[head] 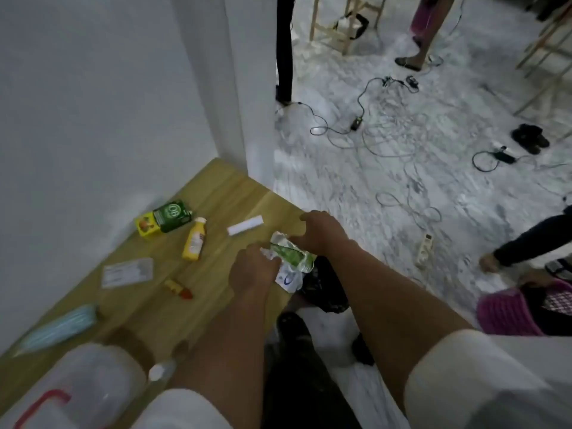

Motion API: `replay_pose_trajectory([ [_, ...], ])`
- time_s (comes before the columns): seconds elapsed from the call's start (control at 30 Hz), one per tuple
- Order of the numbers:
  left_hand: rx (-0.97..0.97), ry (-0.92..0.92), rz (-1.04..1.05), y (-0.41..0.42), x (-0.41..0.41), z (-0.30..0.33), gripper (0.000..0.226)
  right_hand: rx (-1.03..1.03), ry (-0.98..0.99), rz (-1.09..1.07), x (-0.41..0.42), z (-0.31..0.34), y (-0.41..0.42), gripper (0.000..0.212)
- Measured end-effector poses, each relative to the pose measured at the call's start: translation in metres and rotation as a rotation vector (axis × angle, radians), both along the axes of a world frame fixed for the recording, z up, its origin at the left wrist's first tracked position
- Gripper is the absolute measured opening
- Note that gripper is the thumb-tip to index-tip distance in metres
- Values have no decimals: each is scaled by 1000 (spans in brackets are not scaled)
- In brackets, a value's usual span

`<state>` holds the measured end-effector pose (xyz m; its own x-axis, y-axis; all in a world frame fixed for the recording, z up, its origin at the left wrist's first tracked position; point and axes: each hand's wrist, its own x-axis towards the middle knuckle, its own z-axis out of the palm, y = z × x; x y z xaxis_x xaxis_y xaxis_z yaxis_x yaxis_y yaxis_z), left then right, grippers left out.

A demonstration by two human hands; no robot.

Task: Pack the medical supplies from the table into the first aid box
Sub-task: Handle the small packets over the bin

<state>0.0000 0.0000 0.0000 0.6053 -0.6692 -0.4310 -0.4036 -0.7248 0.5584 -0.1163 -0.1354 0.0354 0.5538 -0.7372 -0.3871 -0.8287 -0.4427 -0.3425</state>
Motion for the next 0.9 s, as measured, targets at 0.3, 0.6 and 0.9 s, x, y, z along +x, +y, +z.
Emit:
replay_pose_trajectory([
  [0.3, 77, 7, 291, -23, -31, -63, 59, 62, 45, -32, -4, -100, -3, 34],
  [0.6, -9, 85, 495, -44, -47, -73, 50, 117, -65, -139, -2, -123, -3, 30],
  [0.9, -26, 68, 210, -80, -64, -48, 19, 293, -319, -723, -67, -100, -17, 8],
])
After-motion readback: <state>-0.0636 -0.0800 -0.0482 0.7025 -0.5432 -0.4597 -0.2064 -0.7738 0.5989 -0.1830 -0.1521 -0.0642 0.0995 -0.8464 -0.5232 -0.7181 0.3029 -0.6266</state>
